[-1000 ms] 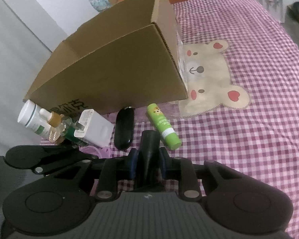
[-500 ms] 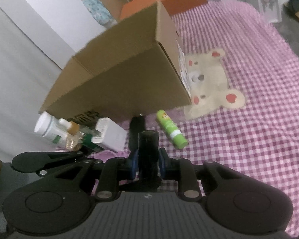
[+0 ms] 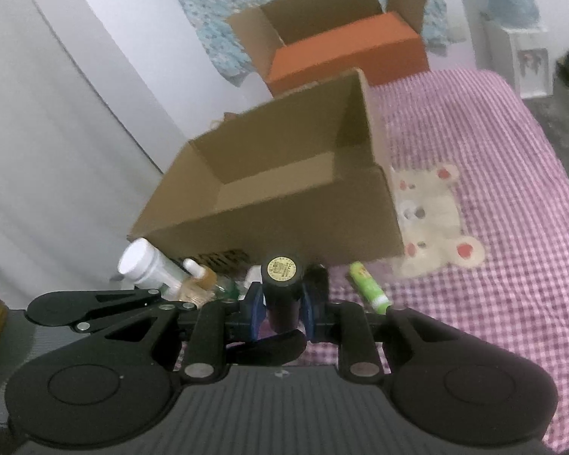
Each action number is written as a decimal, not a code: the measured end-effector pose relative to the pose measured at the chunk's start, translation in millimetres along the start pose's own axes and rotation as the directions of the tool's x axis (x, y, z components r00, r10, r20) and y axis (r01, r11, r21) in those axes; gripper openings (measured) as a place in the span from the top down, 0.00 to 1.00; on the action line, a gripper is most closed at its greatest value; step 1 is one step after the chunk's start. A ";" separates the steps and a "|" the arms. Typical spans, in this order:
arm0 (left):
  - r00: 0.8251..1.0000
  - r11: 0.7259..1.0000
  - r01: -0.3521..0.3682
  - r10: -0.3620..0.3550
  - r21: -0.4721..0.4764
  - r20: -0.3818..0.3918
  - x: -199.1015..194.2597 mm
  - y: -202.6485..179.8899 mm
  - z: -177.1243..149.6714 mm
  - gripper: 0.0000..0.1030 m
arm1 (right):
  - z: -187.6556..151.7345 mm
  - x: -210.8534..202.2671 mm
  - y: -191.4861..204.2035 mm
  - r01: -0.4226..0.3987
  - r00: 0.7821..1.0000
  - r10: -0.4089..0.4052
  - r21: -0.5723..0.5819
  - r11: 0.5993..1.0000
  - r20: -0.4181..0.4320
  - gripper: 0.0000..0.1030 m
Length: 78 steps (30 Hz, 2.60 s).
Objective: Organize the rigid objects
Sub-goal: 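Lift the black cylinder with the right tool and drop it into the cardboard box, then return the right tool to the green glue stick and grasp it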
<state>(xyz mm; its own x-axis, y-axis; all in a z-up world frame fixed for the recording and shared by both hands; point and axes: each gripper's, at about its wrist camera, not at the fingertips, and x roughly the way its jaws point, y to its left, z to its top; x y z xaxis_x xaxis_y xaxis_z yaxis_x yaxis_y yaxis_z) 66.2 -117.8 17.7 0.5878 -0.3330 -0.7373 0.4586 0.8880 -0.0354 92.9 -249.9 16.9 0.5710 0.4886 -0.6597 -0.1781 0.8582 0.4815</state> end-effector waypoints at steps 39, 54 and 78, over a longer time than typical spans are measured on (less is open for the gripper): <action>0.949 0.906 -0.315 0.312 -0.282 -0.056 8.8 185.1 65.2 0.34 | 165.5 256.3 84.7 -0.161 0.911 0.114 -0.088 0.983 -0.396 0.75; 0.957 0.952 -0.227 0.257 -0.206 0.132 -66.3 101.6 36.8 0.00 | 90.2 -4.7 17.6 -0.207 0.978 0.206 -0.012 0.978 -0.018 0.47; 0.994 0.993 -0.107 0.108 -0.044 0.030 44.7 6.2 -13.8 0.25 | -0.2 55.9 -64.6 0.067 0.988 -0.080 -0.097 0.993 -0.132 0.69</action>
<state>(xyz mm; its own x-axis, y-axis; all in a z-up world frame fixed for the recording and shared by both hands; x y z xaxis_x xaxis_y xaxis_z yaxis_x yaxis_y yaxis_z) 86.1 -122.8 -24.8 0.6538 -0.2446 -0.7161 0.3637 0.9314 0.0139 136.2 -277.9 -51.2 0.4727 0.4351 -0.7663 -0.2160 0.9003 0.3779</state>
